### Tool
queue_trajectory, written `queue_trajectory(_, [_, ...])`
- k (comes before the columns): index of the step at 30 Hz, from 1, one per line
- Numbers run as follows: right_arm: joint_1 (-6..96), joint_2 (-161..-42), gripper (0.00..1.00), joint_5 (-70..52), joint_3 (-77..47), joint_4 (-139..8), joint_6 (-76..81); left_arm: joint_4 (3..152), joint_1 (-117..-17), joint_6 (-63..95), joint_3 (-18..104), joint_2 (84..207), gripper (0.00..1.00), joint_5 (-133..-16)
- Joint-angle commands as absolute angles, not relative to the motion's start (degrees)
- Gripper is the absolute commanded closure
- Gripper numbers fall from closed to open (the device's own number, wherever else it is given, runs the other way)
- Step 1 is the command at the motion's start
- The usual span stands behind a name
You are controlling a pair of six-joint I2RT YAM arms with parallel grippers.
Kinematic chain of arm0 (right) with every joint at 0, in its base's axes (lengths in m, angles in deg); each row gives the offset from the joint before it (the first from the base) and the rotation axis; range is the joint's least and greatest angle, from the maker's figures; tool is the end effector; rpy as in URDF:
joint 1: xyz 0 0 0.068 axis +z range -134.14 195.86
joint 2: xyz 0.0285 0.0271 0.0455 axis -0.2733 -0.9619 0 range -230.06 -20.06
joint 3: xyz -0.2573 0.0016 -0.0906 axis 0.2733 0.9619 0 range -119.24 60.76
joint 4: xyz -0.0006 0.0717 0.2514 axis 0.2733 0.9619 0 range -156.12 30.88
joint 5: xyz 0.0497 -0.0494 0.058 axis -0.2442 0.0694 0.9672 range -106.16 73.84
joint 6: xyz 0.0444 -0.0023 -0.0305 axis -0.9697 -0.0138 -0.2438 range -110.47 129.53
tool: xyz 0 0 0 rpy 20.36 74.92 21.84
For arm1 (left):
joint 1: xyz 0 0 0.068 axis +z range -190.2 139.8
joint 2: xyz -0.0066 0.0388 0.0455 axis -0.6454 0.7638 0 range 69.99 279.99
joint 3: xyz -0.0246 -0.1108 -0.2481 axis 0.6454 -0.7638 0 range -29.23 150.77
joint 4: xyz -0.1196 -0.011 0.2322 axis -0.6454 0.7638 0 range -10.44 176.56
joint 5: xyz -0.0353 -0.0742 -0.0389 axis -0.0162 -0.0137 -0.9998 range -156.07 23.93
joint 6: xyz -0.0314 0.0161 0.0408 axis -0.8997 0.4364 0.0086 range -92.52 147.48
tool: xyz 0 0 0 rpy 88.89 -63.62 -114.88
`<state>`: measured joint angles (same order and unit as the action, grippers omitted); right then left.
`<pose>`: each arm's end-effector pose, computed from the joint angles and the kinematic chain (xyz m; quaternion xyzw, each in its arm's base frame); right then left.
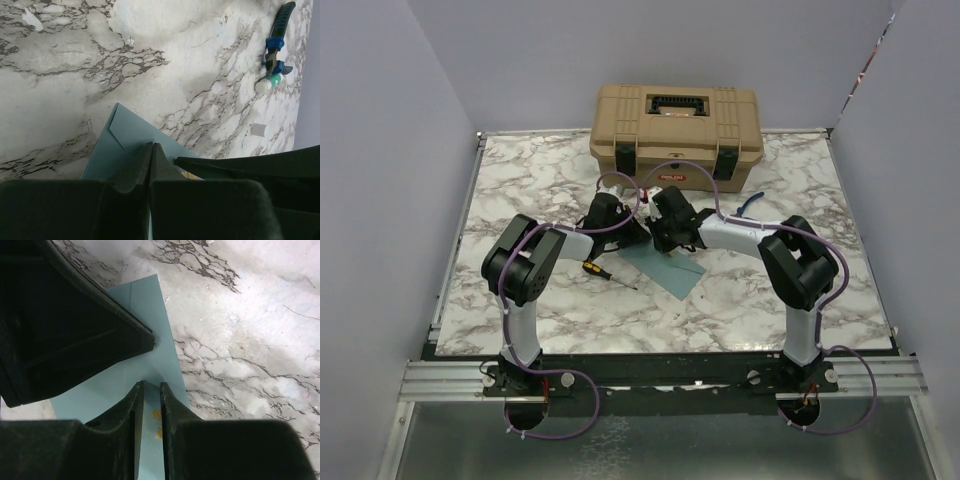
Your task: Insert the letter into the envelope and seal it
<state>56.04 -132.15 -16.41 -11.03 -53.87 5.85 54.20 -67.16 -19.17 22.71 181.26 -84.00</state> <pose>0.3146 0.2654 0.1585 -0.2959 0.8996 0.1180 0.2987 0.3353 -0.1828 0.1191 -0.0770 0.8717 -0.3882 0.2890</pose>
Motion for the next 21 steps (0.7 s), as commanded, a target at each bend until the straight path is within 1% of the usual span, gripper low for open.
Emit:
queue_trajectory(1, [56.63,-132.32,0.80,-18.81,-5.28,-48.18,6.31,57.48,-66.61,-18.77,21.50,183.55,1.00,-82.35])
queue_trajectory(4, [56.81,-131.25,0.79,-16.58,-2.26,-46.94,6.93,57.38,-66.56,-19.24,21.92,183.63,1.00,-81.63])
queue_trajectory(8, [57.22,-130.85,0.79,-13.17,-3.34,-44.13,6.77,57.29,-66.49,-19.45,21.76,183.64,1.00,-80.58])
queue_trajectory(13, [57.24,-130.54,0.82,-11.52,-2.99,-41.86,4.45,57.28,-66.39,-19.37,21.88,183.79,1.00,-80.52])
queue_trajectory(21, [57.23,-131.07,0.82,-13.42,-2.05,-37.05,0.24,57.40,-66.31,-19.28,22.70,184.60,1.00,-81.34])
